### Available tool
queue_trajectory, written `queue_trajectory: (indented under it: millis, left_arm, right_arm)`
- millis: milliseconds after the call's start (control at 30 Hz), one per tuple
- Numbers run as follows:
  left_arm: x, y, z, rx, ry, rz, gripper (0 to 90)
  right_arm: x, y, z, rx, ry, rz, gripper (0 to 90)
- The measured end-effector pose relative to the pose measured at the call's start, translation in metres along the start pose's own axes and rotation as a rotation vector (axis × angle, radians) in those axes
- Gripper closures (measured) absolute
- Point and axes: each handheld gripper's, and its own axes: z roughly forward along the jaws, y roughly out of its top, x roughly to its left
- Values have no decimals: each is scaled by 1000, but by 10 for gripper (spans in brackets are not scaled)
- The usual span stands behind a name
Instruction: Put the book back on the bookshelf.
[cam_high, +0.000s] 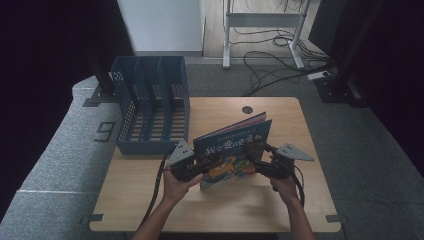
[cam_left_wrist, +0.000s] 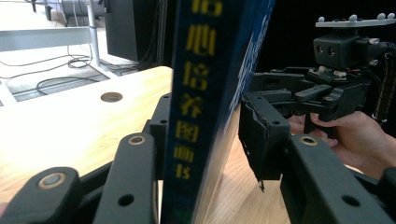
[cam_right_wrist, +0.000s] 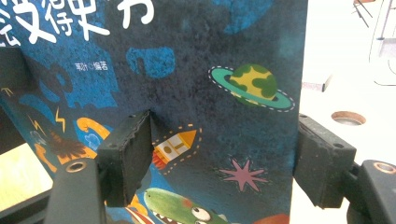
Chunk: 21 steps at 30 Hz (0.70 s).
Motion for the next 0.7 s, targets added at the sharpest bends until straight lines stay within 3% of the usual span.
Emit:
queue_trajectory:
  millis: [500, 700]
  left_arm:
    - [1, 0, 6, 8, -52, -16, 621]
    - [-1, -1, 6, 3, -76, 16, 679]
  right_arm:
    - [-3, -1, -2, -9, 19, 16, 281]
    - [-4, -2, -2, -13, 25, 21, 277]
